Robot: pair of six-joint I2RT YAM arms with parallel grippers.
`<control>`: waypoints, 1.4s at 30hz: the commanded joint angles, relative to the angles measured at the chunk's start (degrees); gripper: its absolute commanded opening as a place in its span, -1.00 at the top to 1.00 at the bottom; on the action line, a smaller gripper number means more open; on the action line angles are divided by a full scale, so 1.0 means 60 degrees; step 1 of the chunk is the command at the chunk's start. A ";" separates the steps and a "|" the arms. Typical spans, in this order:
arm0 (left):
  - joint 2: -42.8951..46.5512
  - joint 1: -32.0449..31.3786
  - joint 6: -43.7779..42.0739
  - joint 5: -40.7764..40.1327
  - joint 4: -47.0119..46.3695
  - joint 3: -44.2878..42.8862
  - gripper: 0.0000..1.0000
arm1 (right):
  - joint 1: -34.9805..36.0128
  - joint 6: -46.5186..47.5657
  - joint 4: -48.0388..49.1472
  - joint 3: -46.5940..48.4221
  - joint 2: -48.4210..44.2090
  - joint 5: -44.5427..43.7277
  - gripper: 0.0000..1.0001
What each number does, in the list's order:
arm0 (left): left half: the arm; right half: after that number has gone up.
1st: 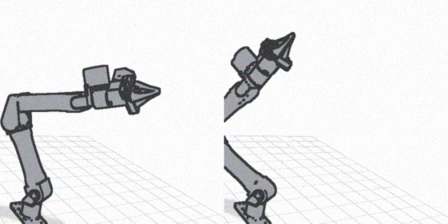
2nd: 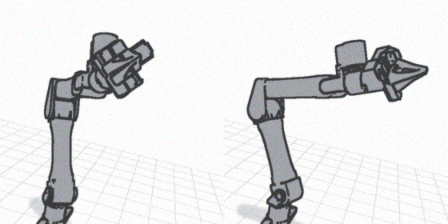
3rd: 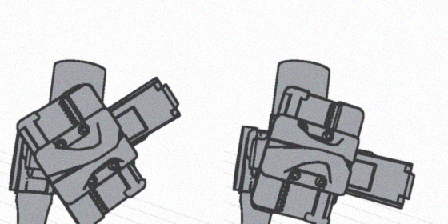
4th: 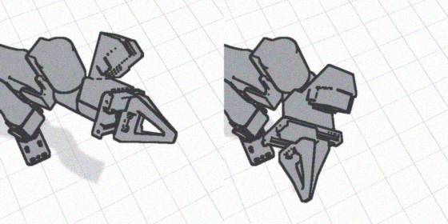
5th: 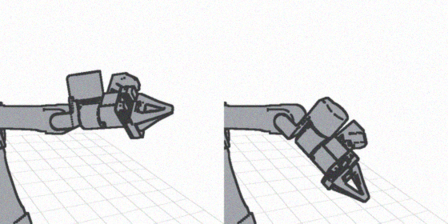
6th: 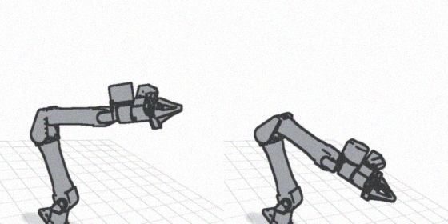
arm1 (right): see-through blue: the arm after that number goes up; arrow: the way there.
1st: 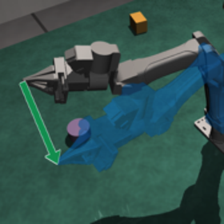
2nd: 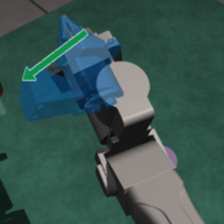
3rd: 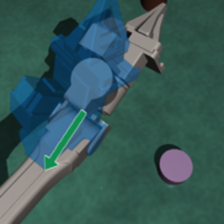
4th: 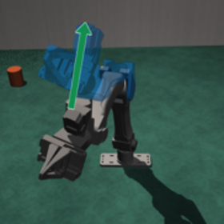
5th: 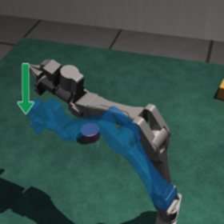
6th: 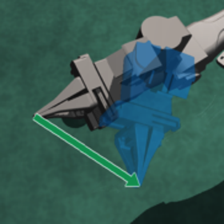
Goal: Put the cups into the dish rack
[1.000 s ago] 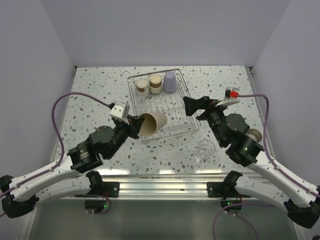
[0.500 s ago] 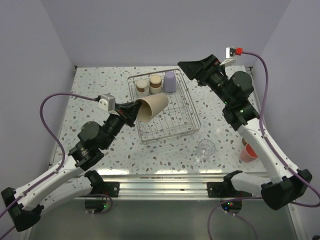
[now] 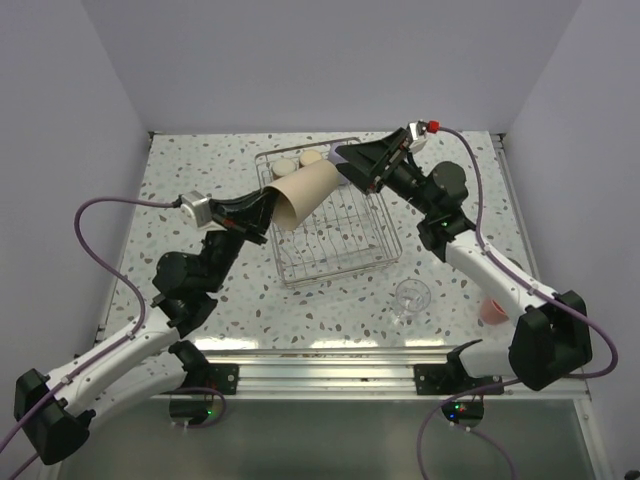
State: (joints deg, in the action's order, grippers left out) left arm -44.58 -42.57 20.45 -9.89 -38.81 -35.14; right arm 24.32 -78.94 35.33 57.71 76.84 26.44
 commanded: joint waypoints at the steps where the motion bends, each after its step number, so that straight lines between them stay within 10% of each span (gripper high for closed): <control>1: -0.0376 0.0092 0.0225 0.0213 -0.1866 0.0172 1.00 | -0.0024 -0.0511 0.1129 -0.0155 -0.0516 0.0355 -0.97; 20: -0.1096 0.0283 0.0972 0.0667 -0.3757 0.0216 1.00 | 0.0459 0.0749 -0.1216 0.0166 -0.1454 -0.0246 -0.97; 35: -0.2253 0.0283 0.1851 0.0813 -0.6305 0.0641 1.00 | 0.1016 -0.2444 0.3763 -0.0596 -0.0209 -0.0231 -0.96; 42: -0.2517 0.0283 0.2041 0.0799 -0.6584 0.0802 1.00 | 0.1060 -0.2225 0.3473 -0.0171 -0.0311 -0.0216 -0.36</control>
State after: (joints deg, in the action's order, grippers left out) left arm -59.57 -41.25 31.44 -4.91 -71.48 -30.39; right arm 30.37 -91.57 52.60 53.80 76.53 26.02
